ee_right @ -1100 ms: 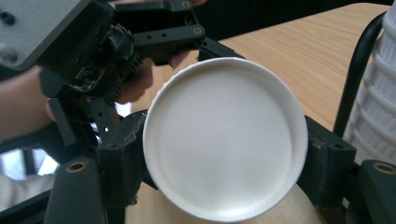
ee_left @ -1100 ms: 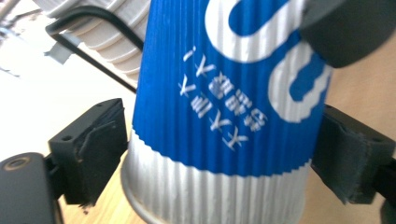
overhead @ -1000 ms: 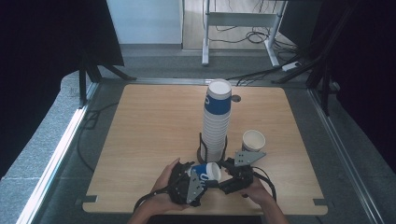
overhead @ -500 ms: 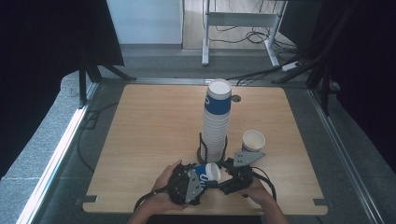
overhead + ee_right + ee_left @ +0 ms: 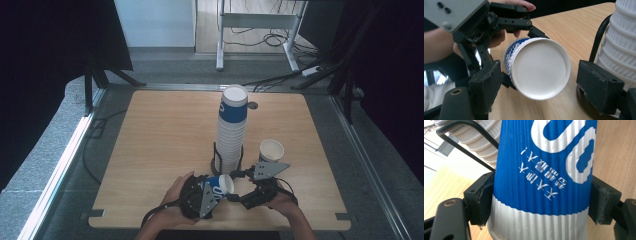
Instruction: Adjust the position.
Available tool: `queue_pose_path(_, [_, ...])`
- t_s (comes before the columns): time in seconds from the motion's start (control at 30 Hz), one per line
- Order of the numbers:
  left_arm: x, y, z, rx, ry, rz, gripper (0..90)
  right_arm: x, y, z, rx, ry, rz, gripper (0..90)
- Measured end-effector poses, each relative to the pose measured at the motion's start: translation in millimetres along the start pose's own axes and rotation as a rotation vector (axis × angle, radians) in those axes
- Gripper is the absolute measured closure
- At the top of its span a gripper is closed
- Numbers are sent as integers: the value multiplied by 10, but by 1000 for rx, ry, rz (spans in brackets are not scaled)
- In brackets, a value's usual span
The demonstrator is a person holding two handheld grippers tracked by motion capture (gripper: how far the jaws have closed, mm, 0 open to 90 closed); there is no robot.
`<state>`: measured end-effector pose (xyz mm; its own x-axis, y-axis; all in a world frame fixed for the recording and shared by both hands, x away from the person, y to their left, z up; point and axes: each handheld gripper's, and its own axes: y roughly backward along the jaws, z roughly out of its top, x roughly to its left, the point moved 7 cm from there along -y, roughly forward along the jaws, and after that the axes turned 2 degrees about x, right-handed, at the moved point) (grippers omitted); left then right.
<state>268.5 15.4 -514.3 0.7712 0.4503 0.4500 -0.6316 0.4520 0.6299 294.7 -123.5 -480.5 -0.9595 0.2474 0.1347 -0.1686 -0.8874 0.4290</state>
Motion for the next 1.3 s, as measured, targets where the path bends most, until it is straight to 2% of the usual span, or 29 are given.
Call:
queue_pose_path(0.13, [8,2,3,10,-18,11,199,-28,74,8,84,40,-13,203])
queue_pose_path(0.2, [5,3,6,11,-20,12,199,-41,75,-7,147,64,-20,202])
queue_pose_path(0.23, [4,4,9,12,-28,12,199,-41,75,-7,147,64,-20,202])
queue_pose_path(0.27, [-7,4,18,9,-32,13,199,-42,71,-14,184,79,-18,200])
queue_pose_path(0.3, [-17,8,24,11,-42,11,198,-37,51,-25,269,122,-19,195])
queue_pose_path(0.4, [-38,13,32,15,-60,8,198,-30,21,-3,339,153,-16,192])
queue_pose_path(0.43, [-38,13,32,15,-60,8,198,-30,21,-3,339,153,-16,192])
queue_pose_path(0.47, [-43,14,35,16,-66,8,198,-28,-13,35,378,180,-15,187])
queue_pose_path(0.53, [-53,10,40,14,-68,11,198,-24,-26,48,390,189,-13,181])
queue_pose_path(0.57, [-57,10,41,17,-74,17,198,-4,-63,82,426,212,-12,180])
queue_pose_path(0.7, [-69,5,42,22,-89,30,198,34,-123,127,470,247,5,180])
queue_pose_path(0.73, [-79,2,47,25,-100,36,198,42,-159,134,499,264,6,180])
queue_pose_path(0.8, [-84,2,50,29,-106,38,198,44,-174,130,510,269,10,180])
queue_pose_path(0.83, [-89,-2,55,32,-116,45,198,43,-192,122,529,279,10,180])
queue_pose_path(0.87, [-102,-15,58,34,-126,53,198,42,-239,93,574,295,5,178])
queue_pose_path(0.93, [-109,-21,58,39,-140,53,198,42,-254,83,589,303,3,178])
queue_pose_path(0.97, [-131,-36,57,48,-152,54,198,45,-300,56,624,325,7,179])
queue_pose_path(1.03, [-146,-45,59,50,-159,53,198,54,-326,42,637,331,16,182])
queue_pose_path(1.07, [-169,-60,64,47,-158,59,198,61,-373,17,666,350,27,196])
queue_pose_path(1.1, [-169,-60,64,47,-158,59,198,69,-383,7,674,348,32,205])
queue_pose_path(1.13, [-161,-60,61,66,-195,69,198,73,-391,-1,684,353,37,224])
queue_pose_path(1.2, [-161,-62,58,72,-199,75,198,86,-407,-12,686,354,45,265])
queue_pose_path(1.3, [-163,-76,56,77,-210,72,194,80,-408,-23,693,360,38,274])
